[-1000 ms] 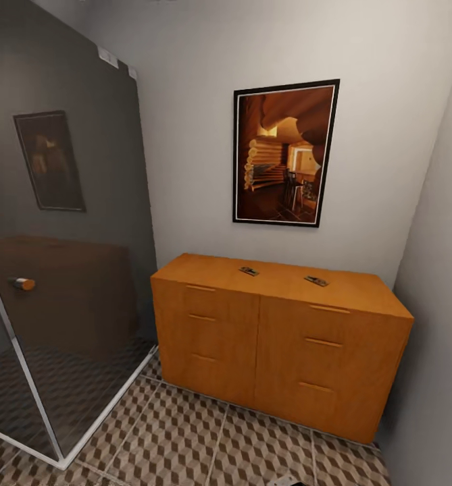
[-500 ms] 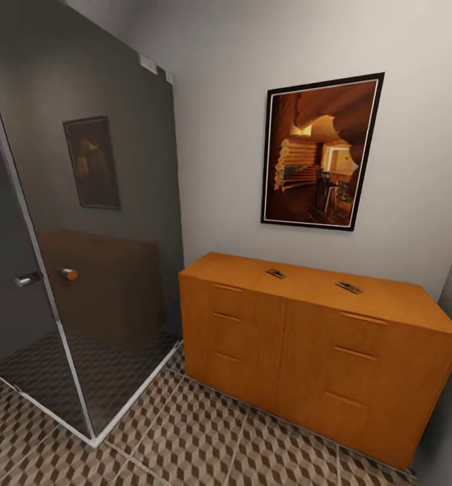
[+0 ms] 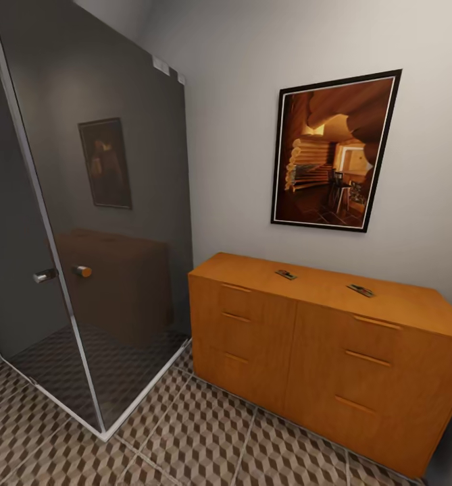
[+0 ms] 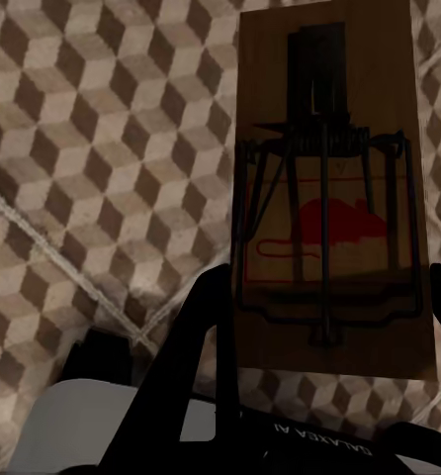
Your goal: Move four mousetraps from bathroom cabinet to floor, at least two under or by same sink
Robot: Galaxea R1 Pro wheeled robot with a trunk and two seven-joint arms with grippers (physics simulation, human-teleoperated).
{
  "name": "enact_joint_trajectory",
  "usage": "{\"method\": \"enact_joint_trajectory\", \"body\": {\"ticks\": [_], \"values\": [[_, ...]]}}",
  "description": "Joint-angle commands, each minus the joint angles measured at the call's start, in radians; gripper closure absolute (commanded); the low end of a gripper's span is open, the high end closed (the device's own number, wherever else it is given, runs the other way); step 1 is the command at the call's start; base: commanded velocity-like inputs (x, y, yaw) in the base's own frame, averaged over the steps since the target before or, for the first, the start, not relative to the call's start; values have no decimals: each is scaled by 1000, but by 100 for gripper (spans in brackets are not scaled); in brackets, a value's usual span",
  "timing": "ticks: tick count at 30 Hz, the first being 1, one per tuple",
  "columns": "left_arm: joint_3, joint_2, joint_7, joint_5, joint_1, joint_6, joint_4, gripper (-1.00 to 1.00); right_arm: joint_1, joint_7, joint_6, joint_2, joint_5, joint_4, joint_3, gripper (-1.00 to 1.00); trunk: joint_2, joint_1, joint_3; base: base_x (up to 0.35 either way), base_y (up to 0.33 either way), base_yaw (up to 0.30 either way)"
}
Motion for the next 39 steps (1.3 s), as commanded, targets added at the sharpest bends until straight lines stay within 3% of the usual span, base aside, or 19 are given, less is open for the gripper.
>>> {"method": "enact_joint_trajectory", "body": {"ticks": [1,39], "values": [[-7,0,-3,11,0,5,0,100,-1,3,2,-1,1,1,5,100,-1,0,-1,0,0,261],[-8,-9,-3,9,2,-4,0,100,0,14,0,-4,2,1,5,100,-1,0,-1,0,0,285]]}}
